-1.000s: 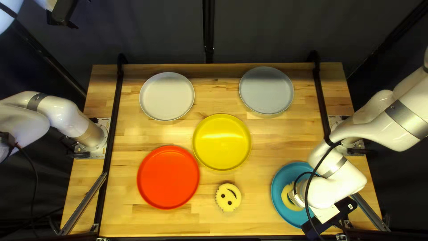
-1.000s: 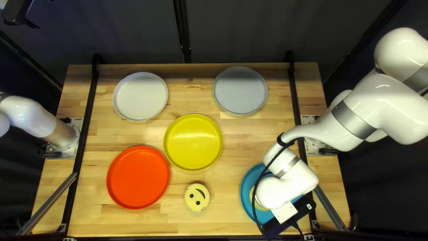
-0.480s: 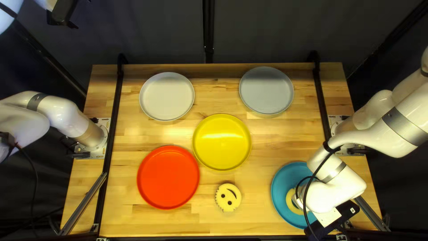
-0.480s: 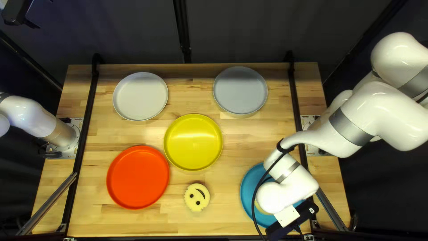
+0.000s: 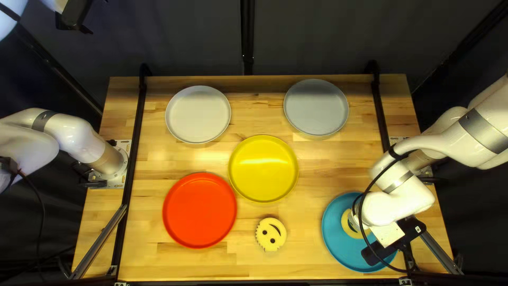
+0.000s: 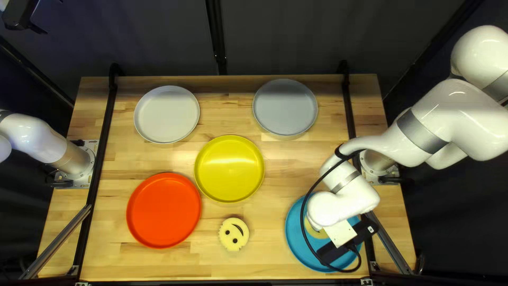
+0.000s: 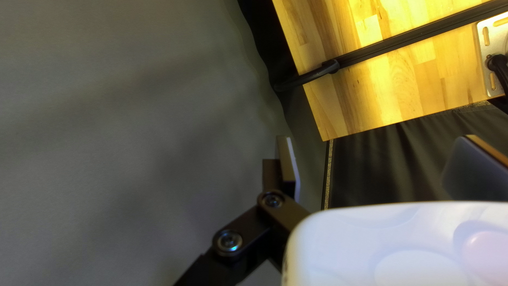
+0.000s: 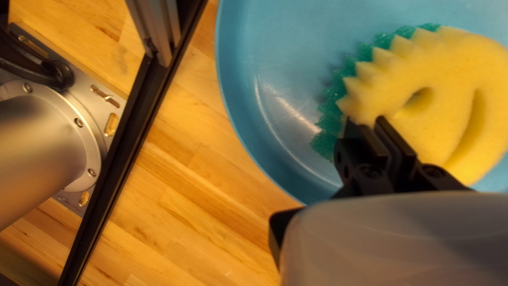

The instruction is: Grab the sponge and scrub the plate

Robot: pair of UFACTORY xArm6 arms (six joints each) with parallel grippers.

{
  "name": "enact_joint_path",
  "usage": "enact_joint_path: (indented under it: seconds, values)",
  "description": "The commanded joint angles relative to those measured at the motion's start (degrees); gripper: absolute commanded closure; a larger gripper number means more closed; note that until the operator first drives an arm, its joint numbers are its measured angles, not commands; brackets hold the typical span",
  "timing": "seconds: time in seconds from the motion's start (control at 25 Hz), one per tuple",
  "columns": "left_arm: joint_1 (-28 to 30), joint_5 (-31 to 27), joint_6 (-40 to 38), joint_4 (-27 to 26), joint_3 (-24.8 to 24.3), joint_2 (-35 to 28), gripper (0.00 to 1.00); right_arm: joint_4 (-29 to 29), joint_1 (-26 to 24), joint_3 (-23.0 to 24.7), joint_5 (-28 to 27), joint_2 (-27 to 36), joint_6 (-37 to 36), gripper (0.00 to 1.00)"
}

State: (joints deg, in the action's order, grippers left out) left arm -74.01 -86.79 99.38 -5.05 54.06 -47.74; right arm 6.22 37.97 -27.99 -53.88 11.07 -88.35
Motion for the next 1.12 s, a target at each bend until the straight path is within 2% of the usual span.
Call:
enact_joint_path:
  seconds: [0.04,0.16,0.56,0.84,1.12]
  values:
    - [0.00,0.00,0.00,0.00,0.00,0.00,0.00,-0.12,0.18,-0.31,-0.47,0.15,0.29,1.00]
    - [0.00,0.00,0.00,0.00,0.00,0.00,0.00,0.18,1.44,-1.40,-0.41,-1.14,0.97,1.00]
    - [0.00,0.00,0.00,0.00,0.00,0.00,0.00,1.78,6.54,-9.32,-1.34,-9.17,2.35,1.00]
    - [0.00,0.00,0.00,0.00,0.00,0.00,0.00,1.63,7.55,-13.44,-2.90,-12.08,2.80,1.00]
    - [0.00,0.00,0.00,0.00,0.00,0.00,0.00,0.62,3.75,-10.02,-2.12,-9.24,0.30,1.00]
